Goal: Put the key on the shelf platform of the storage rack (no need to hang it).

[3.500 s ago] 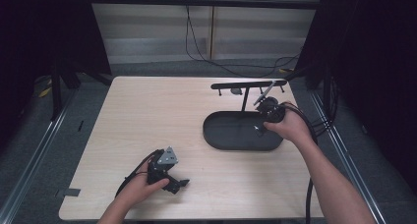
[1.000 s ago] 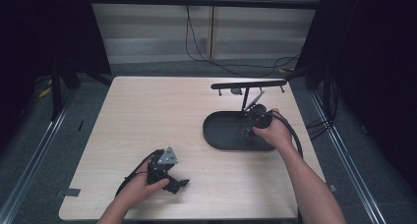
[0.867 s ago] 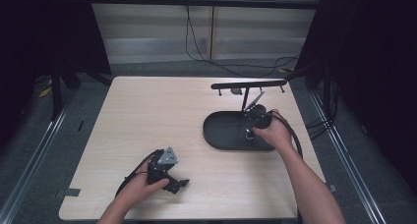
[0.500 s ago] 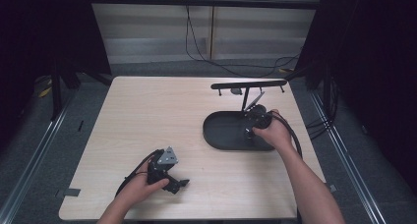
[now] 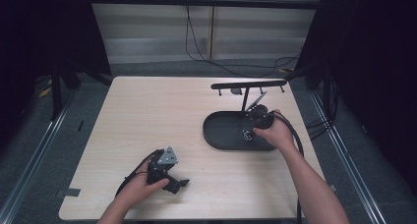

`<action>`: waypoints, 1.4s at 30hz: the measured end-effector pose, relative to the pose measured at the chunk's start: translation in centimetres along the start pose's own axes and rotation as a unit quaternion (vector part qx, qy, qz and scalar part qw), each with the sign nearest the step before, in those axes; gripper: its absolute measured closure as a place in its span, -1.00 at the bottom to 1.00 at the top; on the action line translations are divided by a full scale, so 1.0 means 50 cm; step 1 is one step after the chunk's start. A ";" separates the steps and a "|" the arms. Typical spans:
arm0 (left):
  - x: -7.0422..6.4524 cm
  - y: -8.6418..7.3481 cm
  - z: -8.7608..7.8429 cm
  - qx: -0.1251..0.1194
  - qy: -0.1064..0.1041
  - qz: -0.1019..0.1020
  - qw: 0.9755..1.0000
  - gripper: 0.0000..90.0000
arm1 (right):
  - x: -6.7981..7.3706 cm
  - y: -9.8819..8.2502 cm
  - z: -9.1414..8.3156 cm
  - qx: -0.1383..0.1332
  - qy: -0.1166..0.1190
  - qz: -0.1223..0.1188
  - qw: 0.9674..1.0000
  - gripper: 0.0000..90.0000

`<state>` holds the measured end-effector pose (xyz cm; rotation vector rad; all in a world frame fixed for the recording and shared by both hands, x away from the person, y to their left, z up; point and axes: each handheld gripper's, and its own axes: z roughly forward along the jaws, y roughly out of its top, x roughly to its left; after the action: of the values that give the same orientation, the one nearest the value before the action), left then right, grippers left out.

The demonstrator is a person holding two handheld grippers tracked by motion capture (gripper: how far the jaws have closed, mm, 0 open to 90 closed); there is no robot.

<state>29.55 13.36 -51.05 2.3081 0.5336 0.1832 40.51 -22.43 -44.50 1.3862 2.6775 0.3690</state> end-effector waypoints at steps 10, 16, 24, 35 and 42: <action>0.000 0.000 0.000 0.000 0.000 0.000 1.000 -1.00 | 0.011 -0.005 -0.014 -0.003 0.005 -0.013 1.000 0.36; 0.000 0.000 0.000 0.000 0.000 0.000 1.000 -1.00 | 0.017 -0.009 -0.019 0.006 0.008 -0.014 1.000 0.22; 0.000 0.000 0.000 0.000 0.000 0.000 1.000 -1.00 | 0.026 -0.014 -0.030 0.004 0.016 -0.024 1.000 -0.01; 0.000 0.000 0.000 0.000 0.000 0.000 1.000 -1.00 | 0.048 -0.027 -0.047 -0.007 0.027 -0.046 0.999 -0.27; 0.000 0.000 0.000 0.000 0.000 0.000 1.000 -1.00 | 0.056 -0.038 -0.051 -0.009 0.027 -0.055 0.998 -0.35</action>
<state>29.55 13.36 -51.05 2.3091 0.5331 0.1841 36.87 -21.65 -42.47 1.2338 2.7712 0.4255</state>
